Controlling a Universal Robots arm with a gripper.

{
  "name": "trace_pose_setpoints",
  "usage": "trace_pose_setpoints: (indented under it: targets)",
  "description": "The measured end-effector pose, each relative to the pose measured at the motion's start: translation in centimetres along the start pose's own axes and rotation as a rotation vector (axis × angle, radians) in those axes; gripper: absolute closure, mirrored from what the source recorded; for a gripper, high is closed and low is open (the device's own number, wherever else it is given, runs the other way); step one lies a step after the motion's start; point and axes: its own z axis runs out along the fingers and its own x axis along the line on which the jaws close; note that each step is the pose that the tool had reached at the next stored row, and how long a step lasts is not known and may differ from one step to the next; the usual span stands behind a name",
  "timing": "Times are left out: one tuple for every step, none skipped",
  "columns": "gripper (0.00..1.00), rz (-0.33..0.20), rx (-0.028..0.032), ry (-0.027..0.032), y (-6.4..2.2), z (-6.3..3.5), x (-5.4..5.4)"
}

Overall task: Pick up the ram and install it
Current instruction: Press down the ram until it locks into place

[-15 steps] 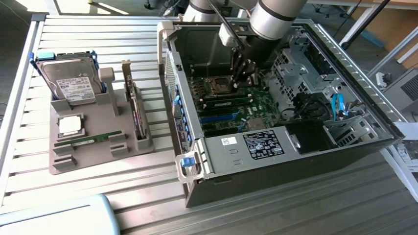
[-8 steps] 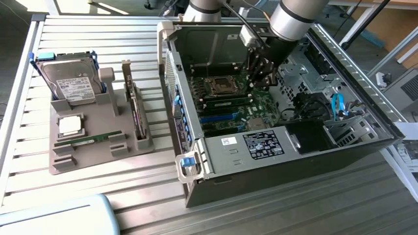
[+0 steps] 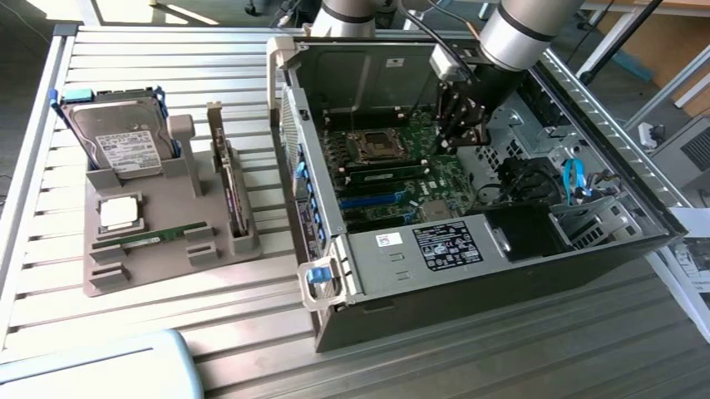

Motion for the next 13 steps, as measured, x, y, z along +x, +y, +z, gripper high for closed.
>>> trace_pose_setpoints:
  targets:
    - [0.87, 0.000, 0.0000, 0.0000, 0.00, 0.00, 0.00]
    - [0.87, 0.000, -0.0001, 0.0000, 0.00, 0.00, 0.00]
    - [0.87, 0.000, 0.0000, 0.0000, 0.00, 0.00, 0.00]
    - [0.87, 0.000, -0.0001, 0.0001, 0.00, 0.00, 0.00]
    - [0.87, 0.000, 0.0000, 0.0001, 0.00, 0.00, 0.00]
    - [0.87, 0.000, 0.0000, 0.0000, 0.00, 0.00, 0.00]
    - [0.87, 0.003, 0.0000, -0.0003, 0.00, 0.00, 0.00]
    - [0.87, 0.014, 0.0002, -0.0013, 0.00, -0.02, 0.01]
    - [0.87, 0.033, 0.0007, -0.0035, 0.00, -0.02, 0.01]
    - [0.87, 0.053, 0.0012, -0.0062, 0.00, 0.00, 0.00]
    - [0.87, 0.070, 0.0016, -0.0076, -0.01, 0.00, 0.00]
    - [0.87, 0.086, 0.0020, -0.0088, -0.01, 0.00, 0.00]
    - [0.87, 0.106, 0.0025, -0.0102, -0.01, 0.00, 0.00]
